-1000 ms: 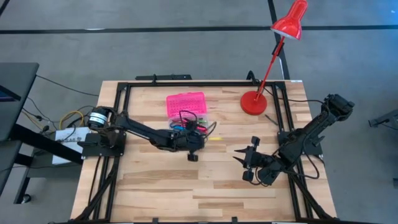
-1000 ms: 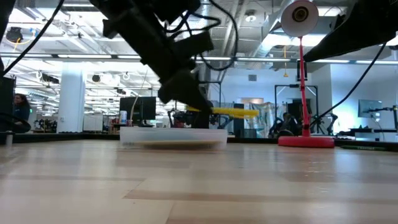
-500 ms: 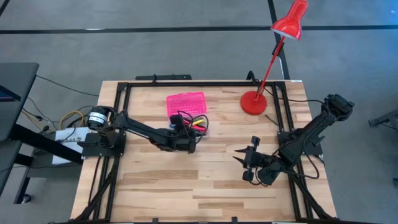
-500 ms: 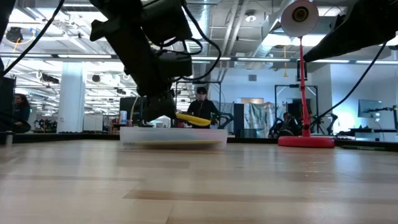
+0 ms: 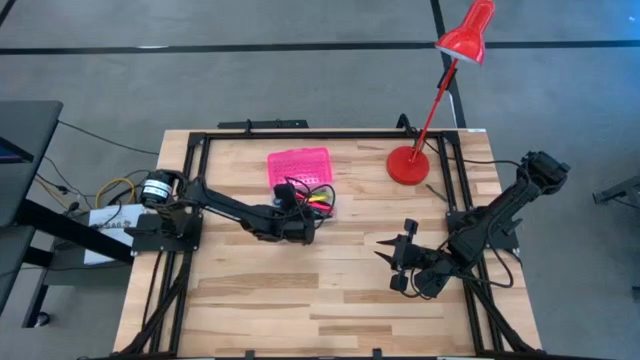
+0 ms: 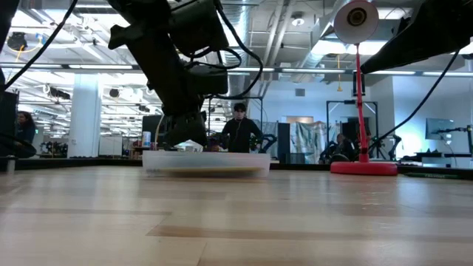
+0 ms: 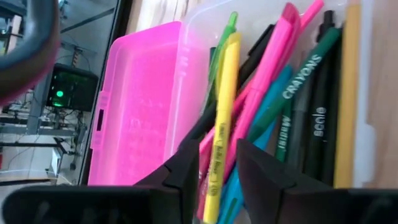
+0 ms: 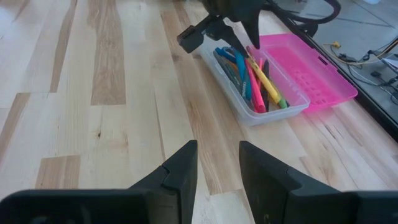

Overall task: Pick & place school supplies into a supply box
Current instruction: Put the green crayon into the pink supply box

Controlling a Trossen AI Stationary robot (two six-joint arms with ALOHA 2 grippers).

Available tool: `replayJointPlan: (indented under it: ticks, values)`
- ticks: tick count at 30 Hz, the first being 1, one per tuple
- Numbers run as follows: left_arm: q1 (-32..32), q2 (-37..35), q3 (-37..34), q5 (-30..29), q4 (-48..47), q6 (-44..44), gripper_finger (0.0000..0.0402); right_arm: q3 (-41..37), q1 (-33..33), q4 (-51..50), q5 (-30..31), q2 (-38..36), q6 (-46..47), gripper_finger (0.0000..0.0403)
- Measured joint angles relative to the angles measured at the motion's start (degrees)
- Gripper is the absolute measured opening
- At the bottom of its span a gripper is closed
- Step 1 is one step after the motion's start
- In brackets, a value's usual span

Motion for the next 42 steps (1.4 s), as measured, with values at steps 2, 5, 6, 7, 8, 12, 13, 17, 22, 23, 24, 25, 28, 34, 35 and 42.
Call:
replayJointPlan:
  ticks: [2, 5, 6, 7, 8, 12, 13, 17, 22, 23, 24, 25, 28, 34, 35, 42]
  values:
    - [0.28, 0.0, 0.0, -0.06, -0.01, 0.34, 0.0109, 0.0, 0.0, 0.0, 0.0, 0.0, 0.01, 0.0112]
    - [0.28, 0.0, 0.0, -1.13, 0.25, 2.71, 0.0116, 0.0, -0.02, -0.02, 0.19, 0.0, 0.05, 0.0112]
    - [0.12, -0.16, 0.0, -2.14, 0.42, 4.02, 0.0117, 0.0, -0.11, -0.07, 0.72, 0.0, 0.41, 0.0112]
    - [-0.1, -0.66, 0.0, -2.9, 0.37, 5.24, 0.0117, 0.0, -0.35, -0.2, 1.18, 0.0, 1.13, 0.0112]
    - [-0.27, -1.44, 0.0, -3.32, 0.48, 6.28, 0.0118, 0.0, -0.77, -0.51, 1.55, 0.0, 1.87, 0.0112]
    - [-0.75, -5.89, 0.0, -0.01, 1.22, 8.79, 0.0118, 0.0, -3.61, -1.52, 1.94, 0.0, 3.09, 0.0112]
    - [-0.95, -7.16, 0.0, 1.66, 1.26, 9.21, 0.0118, 0.0, -4.41, -1.88, 1.77, 0.0, 3.11, 0.0112]
    - [-2.07, -12.03, 0.0, 8.7, 1.51, 10.75, 0.0118, 0.0, -7.17, -2.08, -0.26, 0.0, 3.13, 0.0112]
    - [-4.78, -16.59, 0.0, 13.66, -0.1, 11.41, 0.0119, 0.0, -9.38, -3.26, -0.63, 0.0, 3.17, 0.0112]
    - [-5.71, -17.54, -0.22, 14.12, -0.39, 11.43, 0.0119, 0.0, -9.91, -3.87, -0.66, 0.0, 3.24, 0.0112]
    - [-6.77, -18.75, -0.97, 14.55, -0.29, 11.76, 0.0119, 0.0, -10.55, -4.71, -0.68, 0.0, 3.51, 0.0112]
    - [-8.02, -20.15, -2.12, 14.93, 0.33, 12.42, 0.0119, 0.0, -11.17, -5.81, -0.66, 0.0, 4.21, 0.0112]
    - [-12.09, -25.41, -7.61, 15.06, 5.94, 13.39, 0.0119, 0.0, -13.14, -11.51, -0.68, 0.0, 7.89, 0.0112]
    - [-19.09, -40.33, -24.2, 13.0, 22.1, 13.63, 0.0119, -0.02, -16.44, -20.93, -1.11, 0.0, 11.95, 0.0112]
    - [-19.94, -43.03, -27.24, 11.82, 24.6, 13.78, 0.0119, -0.02, -17.02, -21.73, -1.28, 0.0, 11.65, 0.0112]
    - [-22.5, -59.03, -42.95, 6.86, 36.85, 13.84, 0.0119, -0.04, -26.19, -32.41, -13.26, -0.46, 15.36, 0.0112]
